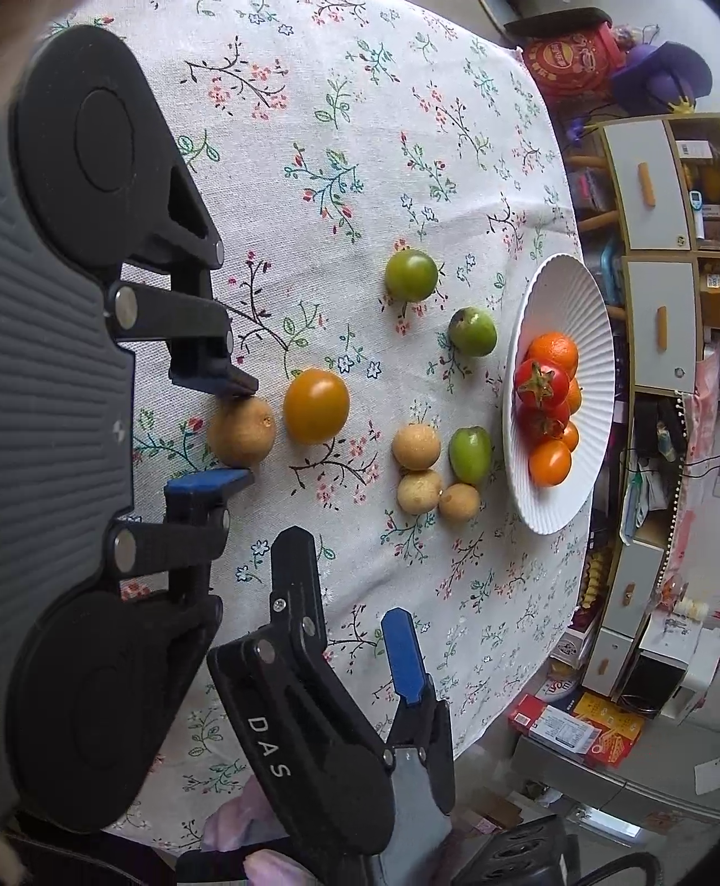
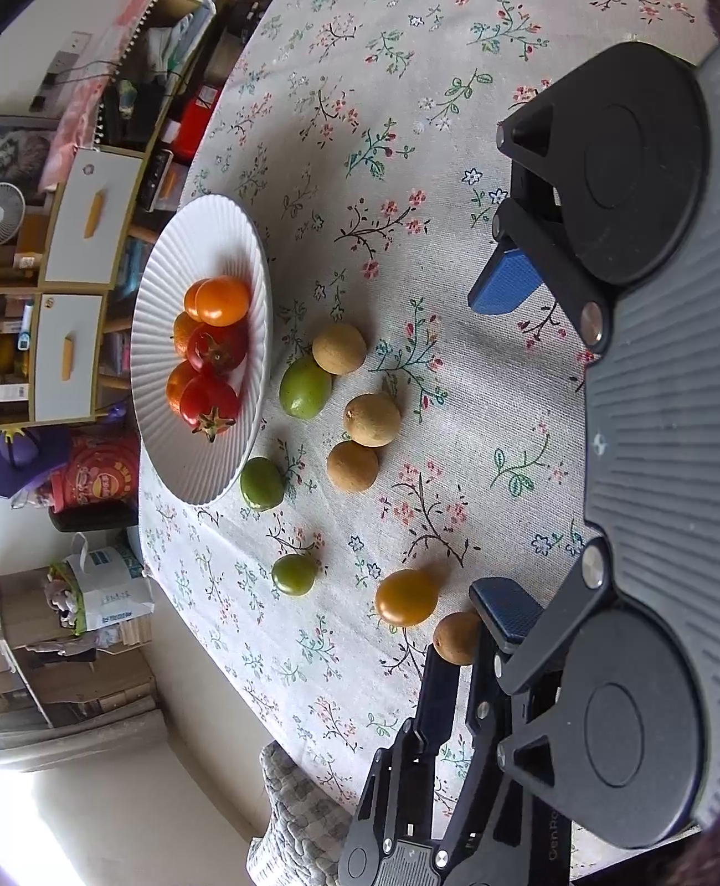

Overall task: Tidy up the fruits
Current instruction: 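Grasp a small brown fruit with the left gripper while the right grasps a yellow tomato, then carry the brown fruit and yellow tomato into the bowl and open both grippers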

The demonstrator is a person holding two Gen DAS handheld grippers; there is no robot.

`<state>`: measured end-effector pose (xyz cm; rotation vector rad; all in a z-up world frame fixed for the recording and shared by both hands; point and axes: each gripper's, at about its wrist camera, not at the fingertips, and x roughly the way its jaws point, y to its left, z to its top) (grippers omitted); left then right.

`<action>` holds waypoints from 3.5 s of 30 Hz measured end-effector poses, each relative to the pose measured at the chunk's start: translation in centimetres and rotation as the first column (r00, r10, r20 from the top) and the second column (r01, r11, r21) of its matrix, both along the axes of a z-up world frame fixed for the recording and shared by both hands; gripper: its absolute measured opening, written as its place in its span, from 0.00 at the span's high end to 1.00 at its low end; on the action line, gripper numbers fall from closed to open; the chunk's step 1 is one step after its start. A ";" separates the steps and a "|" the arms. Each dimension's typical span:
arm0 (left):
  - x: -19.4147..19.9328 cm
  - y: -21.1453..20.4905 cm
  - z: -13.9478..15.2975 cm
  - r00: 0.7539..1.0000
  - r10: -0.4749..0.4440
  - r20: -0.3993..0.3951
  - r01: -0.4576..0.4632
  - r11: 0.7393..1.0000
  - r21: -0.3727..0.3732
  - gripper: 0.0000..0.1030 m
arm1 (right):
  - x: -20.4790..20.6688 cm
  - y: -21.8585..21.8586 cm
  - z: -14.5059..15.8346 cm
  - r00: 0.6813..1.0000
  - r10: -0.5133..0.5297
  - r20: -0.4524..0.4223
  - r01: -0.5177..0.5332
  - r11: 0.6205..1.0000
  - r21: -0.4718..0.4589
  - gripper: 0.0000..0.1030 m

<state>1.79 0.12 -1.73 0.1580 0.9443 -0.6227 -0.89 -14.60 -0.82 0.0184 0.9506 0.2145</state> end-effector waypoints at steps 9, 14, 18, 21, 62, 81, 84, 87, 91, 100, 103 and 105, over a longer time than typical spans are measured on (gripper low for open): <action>0.6 1.5 0.7 0.997 0.075 -0.003 -0.074 0.991 0.109 0.76 | 0.8 2.0 -0.2 1.000 0.026 -0.016 -0.026 1.000 0.001 0.02; 0.9 2.2 0.6 0.996 0.090 -0.008 -0.089 0.988 0.129 0.76 | 1.4 3.2 -0.2 0.999 0.045 -0.022 -0.045 0.999 0.007 0.06; 1.1 2.4 0.7 0.995 0.097 0.014 -0.098 0.982 0.159 0.76 | 1.9 4.3 -0.6 0.998 0.059 -0.027 -0.060 0.998 -0.004 0.16; 1.3 2.8 0.8 0.994 0.104 0.011 -0.105 0.982 0.160 0.76 | 2.3 4.8 -0.6 0.997 0.071 -0.019 -0.071 0.997 -0.015 0.24; 2.6 3.0 1.7 0.989 0.148 -0.018 -0.146 0.988 0.057 0.76 | 2.0 2.2 2.9 0.996 0.065 0.068 -0.068 0.997 0.046 0.76; 5.3 -2.4 4.1 0.986 0.137 0.096 -0.128 0.987 -0.096 0.76 | 5.7 -3.7 4.5 0.982 -0.147 0.116 0.128 0.980 0.154 0.76; 5.9 -3.5 4.1 0.984 0.131 0.121 -0.118 0.987 -0.113 0.76 | 6.4 -4.3 4.5 0.978 -0.176 0.114 0.155 0.973 0.169 0.76; 6.5 -4.3 4.0 0.982 0.131 0.137 -0.114 0.986 -0.125 0.76 | 7.2 -4.9 4.3 0.972 -0.210 0.102 0.188 0.963 0.195 0.76; 7.5 -5.6 3.7 0.981 0.138 0.139 -0.118 0.982 -0.146 0.76 | 8.2 -5.7 3.7 0.967 -0.248 0.066 0.226 0.945 0.235 0.76; 8.8 -7.3 3.0 0.979 0.166 0.120 -0.148 0.979 -0.143 0.76 | 9.8 -7.1 2.3 0.943 -0.334 -0.011 0.322 0.900 0.293 0.76; 9.1 -7.9 2.9 0.978 0.169 0.124 -0.152 0.979 -0.134 0.76 | 10.0 -7.2 1.9 0.940 -0.340 -0.026 0.331 0.893 0.303 0.76; 9.3 -8.0 2.7 0.976 0.178 0.123 -0.161 0.978 -0.134 0.76 | 10.0 -7.1 1.7 0.940 -0.340 -0.031 0.333 0.893 0.303 0.76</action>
